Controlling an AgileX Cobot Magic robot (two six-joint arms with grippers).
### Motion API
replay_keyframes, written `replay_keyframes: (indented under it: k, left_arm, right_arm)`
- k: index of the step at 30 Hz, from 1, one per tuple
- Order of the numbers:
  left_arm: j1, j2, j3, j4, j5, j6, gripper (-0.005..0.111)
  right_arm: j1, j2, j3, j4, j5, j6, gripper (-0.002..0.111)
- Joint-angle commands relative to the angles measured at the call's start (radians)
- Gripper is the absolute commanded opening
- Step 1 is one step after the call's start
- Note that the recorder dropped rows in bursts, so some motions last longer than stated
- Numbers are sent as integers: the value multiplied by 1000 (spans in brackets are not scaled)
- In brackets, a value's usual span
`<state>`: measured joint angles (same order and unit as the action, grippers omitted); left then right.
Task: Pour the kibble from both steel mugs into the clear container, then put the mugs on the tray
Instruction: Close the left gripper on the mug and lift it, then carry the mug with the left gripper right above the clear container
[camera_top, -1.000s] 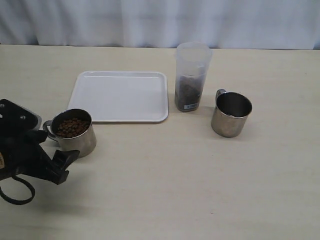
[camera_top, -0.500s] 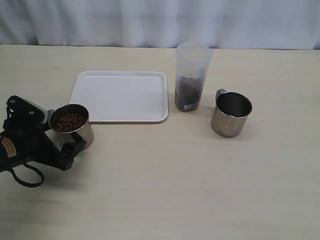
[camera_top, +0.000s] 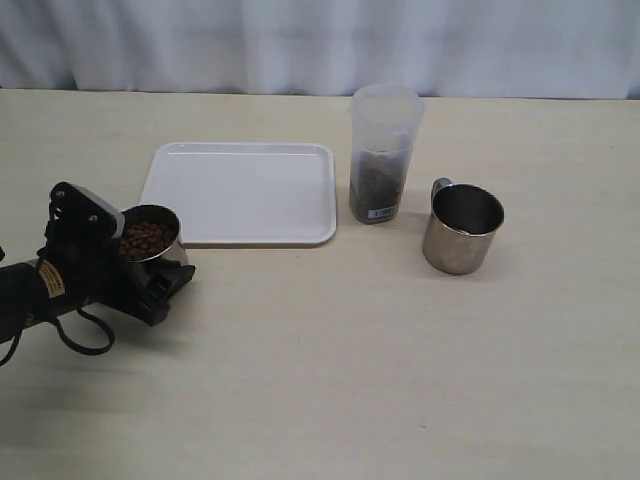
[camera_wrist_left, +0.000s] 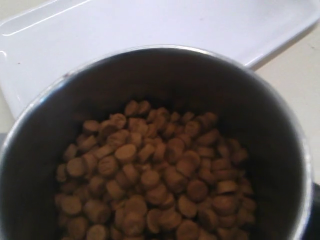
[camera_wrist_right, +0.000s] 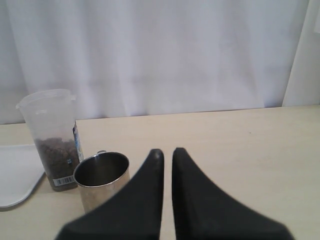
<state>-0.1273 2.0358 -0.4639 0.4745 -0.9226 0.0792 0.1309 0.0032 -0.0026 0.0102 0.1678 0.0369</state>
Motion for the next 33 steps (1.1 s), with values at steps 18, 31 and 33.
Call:
replay_keyframes:
  k: [18,31,33]
  left_arm:
    - [-35,-358,44,77,138,-112,0]
    - [-268,-581,-216,-107,658,-108,0]
    - [-295,-581,-257,-124,726,-108,0]
  right_arm:
    - [0,-3,3,1,-10,2,5]
    - [0,-3,3,1,-10,2,5]
    - [0,-3,3,1,-10,2,5]
